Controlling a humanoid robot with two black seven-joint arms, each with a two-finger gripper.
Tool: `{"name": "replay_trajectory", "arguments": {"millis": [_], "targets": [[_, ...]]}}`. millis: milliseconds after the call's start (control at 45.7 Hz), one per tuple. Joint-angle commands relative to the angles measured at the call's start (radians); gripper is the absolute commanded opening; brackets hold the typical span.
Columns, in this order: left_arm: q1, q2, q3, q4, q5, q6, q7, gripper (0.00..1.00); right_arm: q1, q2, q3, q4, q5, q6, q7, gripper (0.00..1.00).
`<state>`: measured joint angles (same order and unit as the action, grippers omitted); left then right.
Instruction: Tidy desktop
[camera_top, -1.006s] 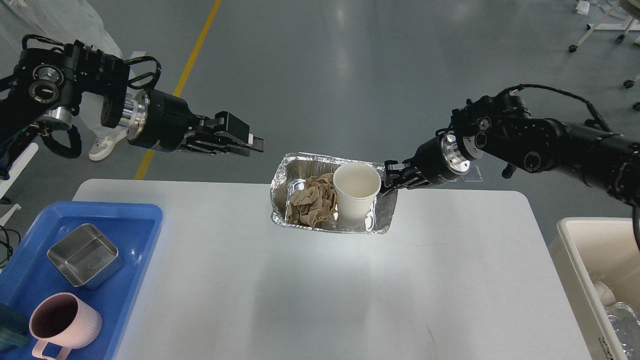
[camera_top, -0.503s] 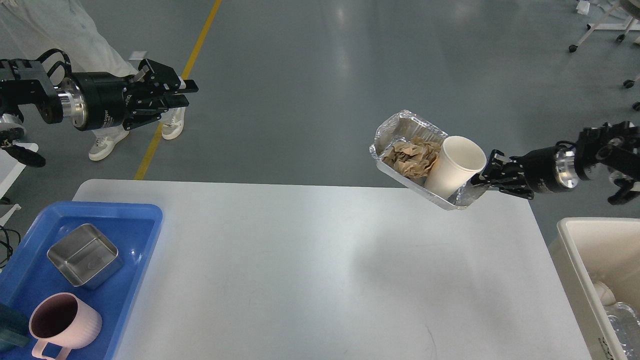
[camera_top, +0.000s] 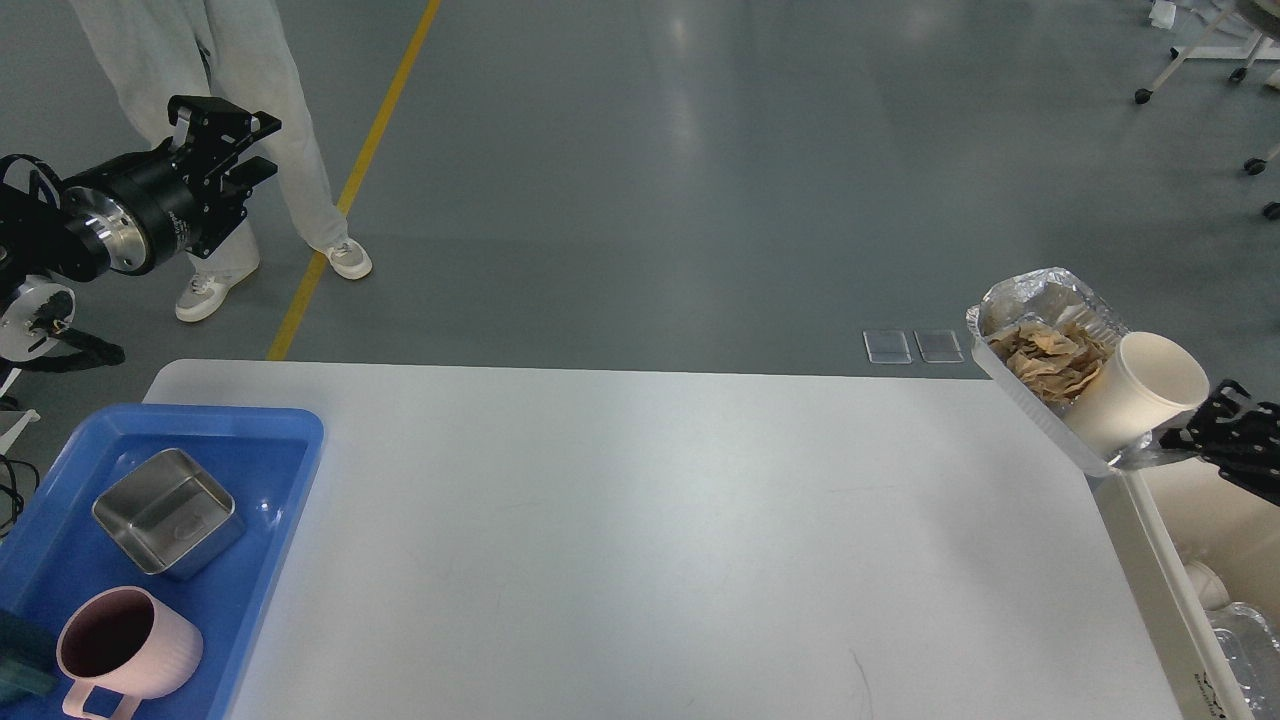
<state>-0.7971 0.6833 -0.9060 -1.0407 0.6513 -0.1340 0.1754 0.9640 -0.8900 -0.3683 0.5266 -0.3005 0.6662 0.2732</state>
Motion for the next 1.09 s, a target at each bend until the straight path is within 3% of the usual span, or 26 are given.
{"name": "replay_trajectory", "arguments": {"millis": [0, 306, 394, 459, 481, 787, 962, 1006, 1072], "targets": [[0.028, -0.027, -0.036, 0.001, -0.03, 0.069, -0.001, 0.47, -0.094, -0.015, 0.0, -0.059, 0.064, 0.0, 0.004, 0.0], [0.045, -0.05, -0.059, 0.001, -0.073, 0.155, -0.007, 0.49, -0.283, -0.015, 0.0, -0.172, 0.21, 0.0, 0.007, 0.0], [0.045, -0.059, -0.082, 0.001, -0.127, 0.155, -0.014, 0.57, -0.338, -0.015, 0.002, -0.206, 0.256, 0.0, 0.007, 0.0], [0.045, -0.068, -0.09, 0.011, -0.151, 0.159, 0.002, 0.77, -0.376, -0.015, 0.003, -0.23, 0.29, 0.0, 0.007, 0.0], [0.045, -0.071, -0.091, 0.017, -0.154, 0.159, 0.003, 0.79, -0.389, -0.015, 0.003, -0.237, 0.302, 0.0, 0.007, 0.0], [0.044, -0.087, -0.102, 0.044, -0.176, 0.192, -0.002, 0.81, -0.536, 0.0, 0.057, -0.318, 0.379, -0.005, 0.003, 0.0], [0.039, -0.082, -0.103, 0.044, -0.245, 0.189, -0.002, 0.93, -0.591, 0.011, 0.112, -0.326, 0.379, -0.042, -0.002, 0.0], [0.038, -0.082, -0.103, 0.044, -0.245, 0.185, -0.001, 0.94, -0.599, 0.013, 0.121, -0.326, 0.38, -0.053, -0.002, 0.11], [0.038, -0.082, -0.102, 0.044, -0.245, 0.18, -0.001, 0.95, -0.605, 0.013, 0.134, -0.326, 0.38, -0.065, -0.002, 0.19]]}}
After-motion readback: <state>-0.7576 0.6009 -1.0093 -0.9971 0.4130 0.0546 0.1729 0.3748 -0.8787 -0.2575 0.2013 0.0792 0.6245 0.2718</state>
